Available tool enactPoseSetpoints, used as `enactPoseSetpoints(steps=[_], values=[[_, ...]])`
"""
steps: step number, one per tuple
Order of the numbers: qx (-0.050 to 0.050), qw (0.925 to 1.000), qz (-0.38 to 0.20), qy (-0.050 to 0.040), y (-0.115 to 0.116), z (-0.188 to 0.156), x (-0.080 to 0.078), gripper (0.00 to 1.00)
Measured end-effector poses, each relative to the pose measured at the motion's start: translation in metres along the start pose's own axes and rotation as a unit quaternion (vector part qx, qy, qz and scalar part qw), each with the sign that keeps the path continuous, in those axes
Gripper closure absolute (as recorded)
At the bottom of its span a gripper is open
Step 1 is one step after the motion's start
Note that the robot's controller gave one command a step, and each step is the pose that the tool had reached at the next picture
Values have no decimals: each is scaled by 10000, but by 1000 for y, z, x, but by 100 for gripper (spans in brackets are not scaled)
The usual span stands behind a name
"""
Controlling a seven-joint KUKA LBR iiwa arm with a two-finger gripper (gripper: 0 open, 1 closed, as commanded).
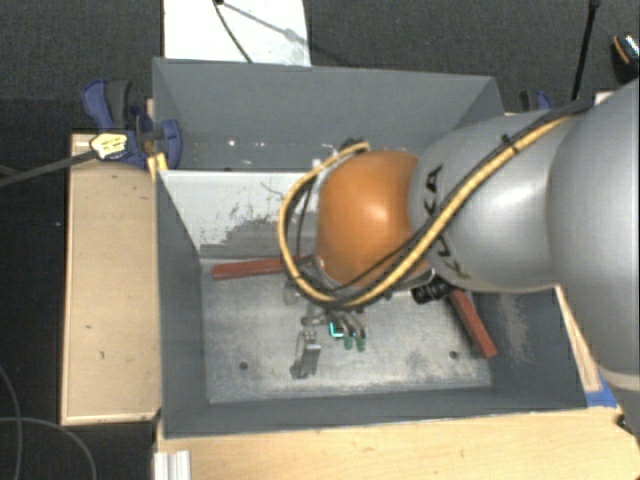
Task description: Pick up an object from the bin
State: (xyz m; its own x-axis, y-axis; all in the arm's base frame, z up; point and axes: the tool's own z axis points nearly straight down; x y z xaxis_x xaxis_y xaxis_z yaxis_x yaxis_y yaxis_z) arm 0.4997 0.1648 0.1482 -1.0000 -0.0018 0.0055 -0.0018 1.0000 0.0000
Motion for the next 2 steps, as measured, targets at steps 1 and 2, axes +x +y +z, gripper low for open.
enactPoseSetpoints(steps=[1, 2], values=[[13, 9859, -1675, -36, -59, 69, -61, 0], [8, 9832, -1827, -12, -83, 70, -31, 0]])
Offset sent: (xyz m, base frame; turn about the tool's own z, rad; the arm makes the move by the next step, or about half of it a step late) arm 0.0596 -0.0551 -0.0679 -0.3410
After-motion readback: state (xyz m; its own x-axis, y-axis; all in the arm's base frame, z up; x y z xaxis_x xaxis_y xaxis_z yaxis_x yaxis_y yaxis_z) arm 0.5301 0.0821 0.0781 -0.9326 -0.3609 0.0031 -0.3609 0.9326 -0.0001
